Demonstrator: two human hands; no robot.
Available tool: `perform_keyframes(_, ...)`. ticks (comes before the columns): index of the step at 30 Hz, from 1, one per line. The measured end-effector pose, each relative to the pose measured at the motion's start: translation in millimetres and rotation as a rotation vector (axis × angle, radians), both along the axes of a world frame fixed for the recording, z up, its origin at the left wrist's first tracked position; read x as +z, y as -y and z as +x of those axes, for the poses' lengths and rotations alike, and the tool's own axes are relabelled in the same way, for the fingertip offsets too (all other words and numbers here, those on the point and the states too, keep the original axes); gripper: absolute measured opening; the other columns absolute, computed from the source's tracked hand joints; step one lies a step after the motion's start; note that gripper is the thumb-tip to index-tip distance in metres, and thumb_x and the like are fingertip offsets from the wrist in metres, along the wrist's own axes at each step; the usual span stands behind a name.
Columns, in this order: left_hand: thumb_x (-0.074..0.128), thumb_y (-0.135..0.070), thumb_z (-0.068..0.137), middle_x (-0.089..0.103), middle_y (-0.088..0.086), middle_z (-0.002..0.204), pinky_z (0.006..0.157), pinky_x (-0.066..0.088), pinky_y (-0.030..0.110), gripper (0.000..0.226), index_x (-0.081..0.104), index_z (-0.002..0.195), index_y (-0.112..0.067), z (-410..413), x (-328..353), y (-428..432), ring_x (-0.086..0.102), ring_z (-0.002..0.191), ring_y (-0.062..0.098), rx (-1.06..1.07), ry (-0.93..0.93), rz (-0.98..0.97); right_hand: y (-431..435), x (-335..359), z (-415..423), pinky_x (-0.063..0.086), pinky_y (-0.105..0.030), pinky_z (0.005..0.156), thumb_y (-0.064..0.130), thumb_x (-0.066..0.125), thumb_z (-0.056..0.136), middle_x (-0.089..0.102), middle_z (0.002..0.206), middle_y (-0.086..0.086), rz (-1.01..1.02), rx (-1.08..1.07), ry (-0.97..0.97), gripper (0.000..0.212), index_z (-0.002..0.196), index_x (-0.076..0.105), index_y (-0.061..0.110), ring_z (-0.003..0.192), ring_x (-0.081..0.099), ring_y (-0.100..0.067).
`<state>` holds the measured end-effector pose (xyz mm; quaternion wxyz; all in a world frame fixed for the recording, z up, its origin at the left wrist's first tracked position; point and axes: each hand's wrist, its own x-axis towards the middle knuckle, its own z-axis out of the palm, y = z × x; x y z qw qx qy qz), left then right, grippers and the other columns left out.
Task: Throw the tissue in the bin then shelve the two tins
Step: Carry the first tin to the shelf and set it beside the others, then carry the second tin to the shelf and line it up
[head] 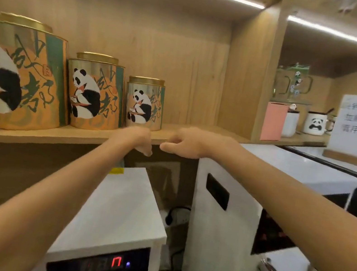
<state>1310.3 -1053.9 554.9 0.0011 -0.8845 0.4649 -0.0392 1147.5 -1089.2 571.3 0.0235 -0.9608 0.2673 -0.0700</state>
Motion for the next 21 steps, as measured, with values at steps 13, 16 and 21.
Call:
perform_keyframes(13,0.052,-0.063,0.088,0.049,-0.011,0.146,0.104,0.041,0.041,0.067,0.022,0.146,-0.050,-387.0,-53.9,-162.9,0.048,0.130,0.017,-1.288,-0.028,0.095,-280.2,-89.9,-433.8,0.051,-0.023,0.070,0.060,0.038,0.094,0.068,0.100,0.021,-0.197,-0.526,0.155,0.037,0.108,0.065,0.040,0.085,0.059,0.006)
perform_keyframes(16,0.050,-0.061,0.090,0.050,-0.013,0.145,0.099,0.044,0.041,0.060,0.026,0.144,-0.051,-485.0,-117.9,-227.5,0.051,0.127,0.016,-1.578,0.011,0.121,-386.5,-158.2,-521.7,0.053,-0.025,0.079,0.058,0.041,0.093,0.069,0.107,0.021,-0.118,-0.850,0.190,0.035,0.111,0.065,0.040,0.094,0.061,0.004)
perform_keyframes(21,0.051,-0.056,0.093,0.043,-0.010,0.152,0.104,0.042,0.038,0.062,0.025,0.148,-0.045,-633.5,-197.7,-348.8,0.049,0.129,0.015,-2.008,-0.100,0.380,-600.4,-259.1,-607.0,0.052,-0.027,0.089,0.052,0.051,0.095,0.069,0.114,0.019,0.091,-1.487,0.344,0.027,0.111,0.068,0.038,0.105,0.062,-0.001)
